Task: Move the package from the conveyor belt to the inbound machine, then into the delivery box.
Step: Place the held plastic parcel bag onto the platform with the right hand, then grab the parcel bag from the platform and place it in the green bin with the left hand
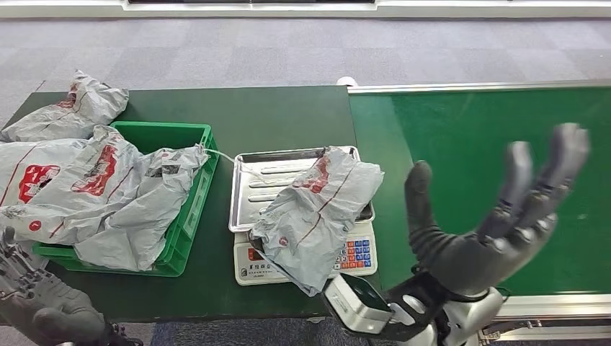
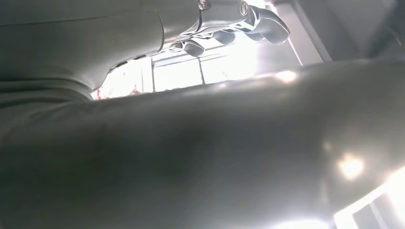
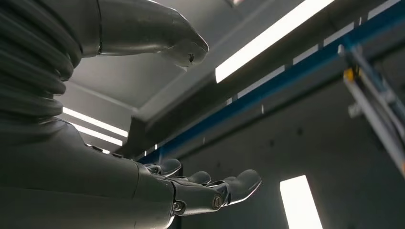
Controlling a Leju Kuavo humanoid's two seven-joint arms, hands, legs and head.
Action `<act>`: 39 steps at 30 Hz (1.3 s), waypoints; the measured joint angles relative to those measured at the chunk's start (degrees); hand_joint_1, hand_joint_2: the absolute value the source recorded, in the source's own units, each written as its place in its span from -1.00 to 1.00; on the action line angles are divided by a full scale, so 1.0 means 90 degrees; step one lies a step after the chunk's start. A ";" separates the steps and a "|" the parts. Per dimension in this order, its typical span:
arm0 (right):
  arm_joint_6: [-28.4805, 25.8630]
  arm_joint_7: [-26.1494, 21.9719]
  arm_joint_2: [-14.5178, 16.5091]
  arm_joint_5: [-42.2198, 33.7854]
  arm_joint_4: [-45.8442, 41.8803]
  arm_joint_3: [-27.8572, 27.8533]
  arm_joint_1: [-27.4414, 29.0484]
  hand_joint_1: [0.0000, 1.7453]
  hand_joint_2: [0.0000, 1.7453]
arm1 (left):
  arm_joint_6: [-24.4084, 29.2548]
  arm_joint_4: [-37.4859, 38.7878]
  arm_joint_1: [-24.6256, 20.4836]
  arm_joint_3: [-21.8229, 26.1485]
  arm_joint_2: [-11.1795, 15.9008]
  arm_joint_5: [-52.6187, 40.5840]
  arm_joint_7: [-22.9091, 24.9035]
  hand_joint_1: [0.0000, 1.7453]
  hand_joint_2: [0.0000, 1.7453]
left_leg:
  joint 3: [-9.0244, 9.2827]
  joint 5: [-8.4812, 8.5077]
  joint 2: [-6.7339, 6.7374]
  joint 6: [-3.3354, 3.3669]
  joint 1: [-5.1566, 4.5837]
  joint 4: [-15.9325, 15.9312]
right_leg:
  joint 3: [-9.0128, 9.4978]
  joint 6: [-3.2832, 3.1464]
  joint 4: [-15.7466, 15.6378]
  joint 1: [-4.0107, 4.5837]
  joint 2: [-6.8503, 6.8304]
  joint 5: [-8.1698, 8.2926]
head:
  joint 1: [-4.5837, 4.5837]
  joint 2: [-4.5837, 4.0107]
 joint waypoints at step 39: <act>0.0031 -0.1762 -0.0137 -0.2614 -0.1746 -0.3496 0.1260 -1.00 1.00 | -0.5367 0.6273 -0.7162 -0.3603 0.1816 -0.2837 0.2568 -1.00 1.00 | -0.0017 0.0035 0.0003 0.0005 -0.0009 0.0005 | -0.0018 -0.0008 0.0005 -0.0004 -0.0008 0.0039 | 0.0000 0.0000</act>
